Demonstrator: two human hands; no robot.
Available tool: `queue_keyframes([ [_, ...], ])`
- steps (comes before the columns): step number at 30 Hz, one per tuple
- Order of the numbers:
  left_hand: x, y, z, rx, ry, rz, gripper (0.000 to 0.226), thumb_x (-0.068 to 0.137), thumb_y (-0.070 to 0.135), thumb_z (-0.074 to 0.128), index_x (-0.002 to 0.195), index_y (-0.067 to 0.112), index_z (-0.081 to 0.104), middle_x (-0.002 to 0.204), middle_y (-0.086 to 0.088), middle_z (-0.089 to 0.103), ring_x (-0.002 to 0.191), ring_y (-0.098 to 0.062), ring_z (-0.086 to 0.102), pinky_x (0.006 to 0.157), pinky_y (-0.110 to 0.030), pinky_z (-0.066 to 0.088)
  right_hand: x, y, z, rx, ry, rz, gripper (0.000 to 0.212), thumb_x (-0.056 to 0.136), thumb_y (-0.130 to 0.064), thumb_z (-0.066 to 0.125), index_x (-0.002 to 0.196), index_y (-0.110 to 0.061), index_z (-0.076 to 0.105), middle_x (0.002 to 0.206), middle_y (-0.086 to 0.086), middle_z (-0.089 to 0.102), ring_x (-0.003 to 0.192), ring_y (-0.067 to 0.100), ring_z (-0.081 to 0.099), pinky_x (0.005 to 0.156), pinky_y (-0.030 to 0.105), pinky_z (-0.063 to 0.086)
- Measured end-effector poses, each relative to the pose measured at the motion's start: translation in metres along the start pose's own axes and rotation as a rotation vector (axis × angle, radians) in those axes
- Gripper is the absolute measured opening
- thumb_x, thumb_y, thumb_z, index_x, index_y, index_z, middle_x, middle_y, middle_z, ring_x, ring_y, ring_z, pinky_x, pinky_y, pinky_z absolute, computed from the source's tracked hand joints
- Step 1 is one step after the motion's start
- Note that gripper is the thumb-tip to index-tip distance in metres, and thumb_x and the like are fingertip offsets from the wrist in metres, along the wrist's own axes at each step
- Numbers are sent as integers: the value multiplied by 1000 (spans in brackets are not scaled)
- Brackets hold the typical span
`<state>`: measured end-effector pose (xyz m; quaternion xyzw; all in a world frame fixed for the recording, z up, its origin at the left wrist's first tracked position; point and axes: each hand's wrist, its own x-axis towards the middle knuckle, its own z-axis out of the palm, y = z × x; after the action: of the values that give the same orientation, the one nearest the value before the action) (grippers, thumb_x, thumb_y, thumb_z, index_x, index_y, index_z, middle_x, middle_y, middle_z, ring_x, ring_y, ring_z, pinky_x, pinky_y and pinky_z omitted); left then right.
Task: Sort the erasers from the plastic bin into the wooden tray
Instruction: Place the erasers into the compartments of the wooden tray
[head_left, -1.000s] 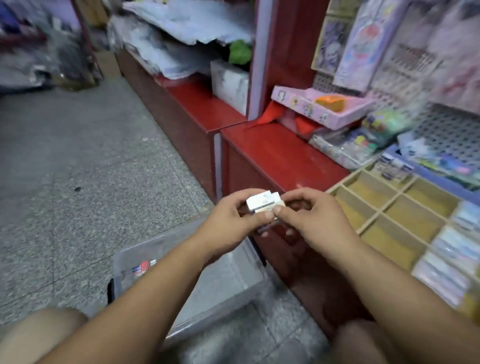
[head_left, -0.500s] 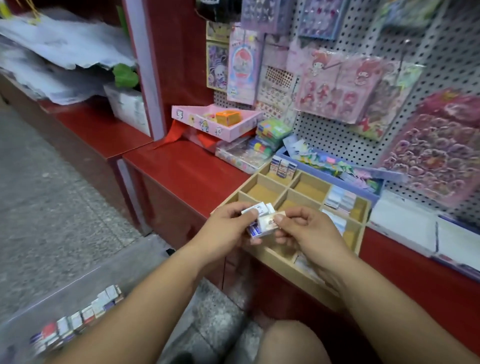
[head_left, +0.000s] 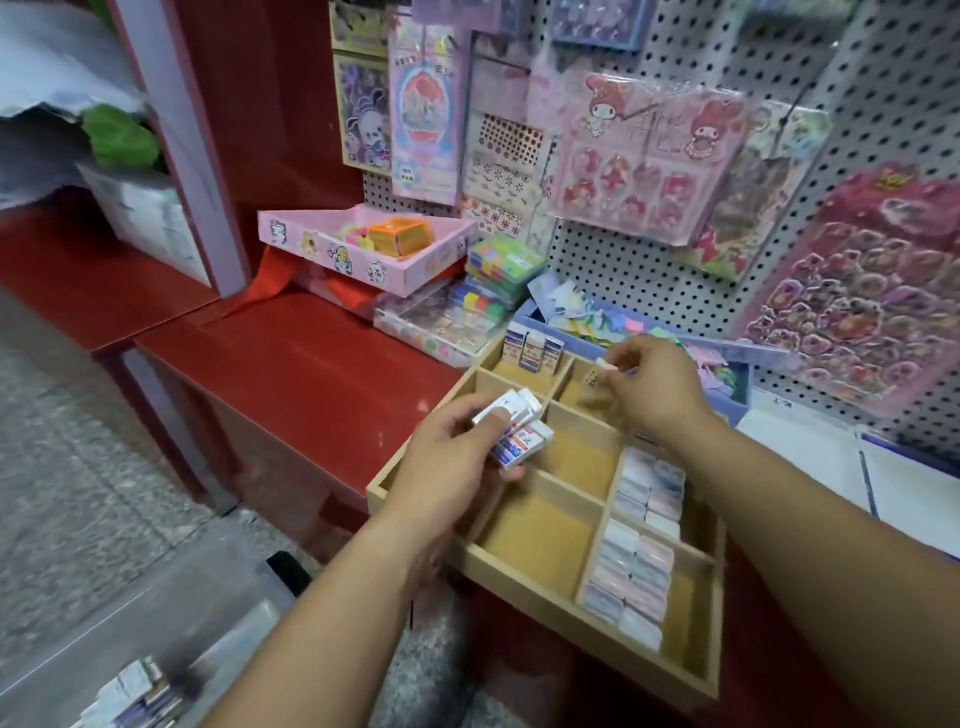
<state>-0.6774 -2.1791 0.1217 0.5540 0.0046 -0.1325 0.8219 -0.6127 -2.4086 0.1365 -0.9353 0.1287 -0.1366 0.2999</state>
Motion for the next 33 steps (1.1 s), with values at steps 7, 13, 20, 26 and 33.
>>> queue_keyframes([
  [7, 20, 4, -12, -40, -19, -81, 18, 100, 7, 60, 112, 1, 71, 109, -26, 72, 83, -25, 67, 60, -25, 59, 45, -3, 27, -301, -33, -9, 17, 94, -27, 71, 109, -20, 69, 107, 7, 70, 98, 31, 63, 81, 38, 53],
  [13, 29, 1, -13, -41, -37, -82, 18, 98, 9, 63, 112, 1, 71, 111, -28, 70, 86, -26, 68, 61, -23, 61, 47, 0, 37, -471, 28, -93, 20, 92, -28, 69, 111, -22, 68, 108, 9, 73, 100, 34, 65, 84, 41, 53],
  [20, 31, -4, -11, 5, -38, -52, 14, 94, 11, 70, 107, 9, 75, 112, -27, 70, 84, -23, 71, 66, -26, 62, 24, -11, 18, -176, 27, -55, 28, 96, -45, 63, 110, -21, 66, 89, 0, 69, 87, 25, 65, 71, 33, 48],
  [26, 30, -6, -11, 37, -41, -2, 9, 90, 12, 74, 98, 12, 78, 101, -24, 68, 74, -18, 68, 59, -26, 57, -41, -46, -4, 418, -494, -121, 12, 97, -30, 66, 99, -22, 74, 82, -1, 71, 71, 11, 66, 68, 28, 53],
  [33, 27, -9, -11, 81, -78, -12, 27, 84, 13, 79, 110, 8, 73, 101, -17, 67, 73, -15, 69, 63, -25, 58, -56, -35, 6, 532, -449, -59, 8, 93, -17, 72, 102, -17, 72, 100, 18, 72, 80, 21, 66, 74, 38, 54],
])
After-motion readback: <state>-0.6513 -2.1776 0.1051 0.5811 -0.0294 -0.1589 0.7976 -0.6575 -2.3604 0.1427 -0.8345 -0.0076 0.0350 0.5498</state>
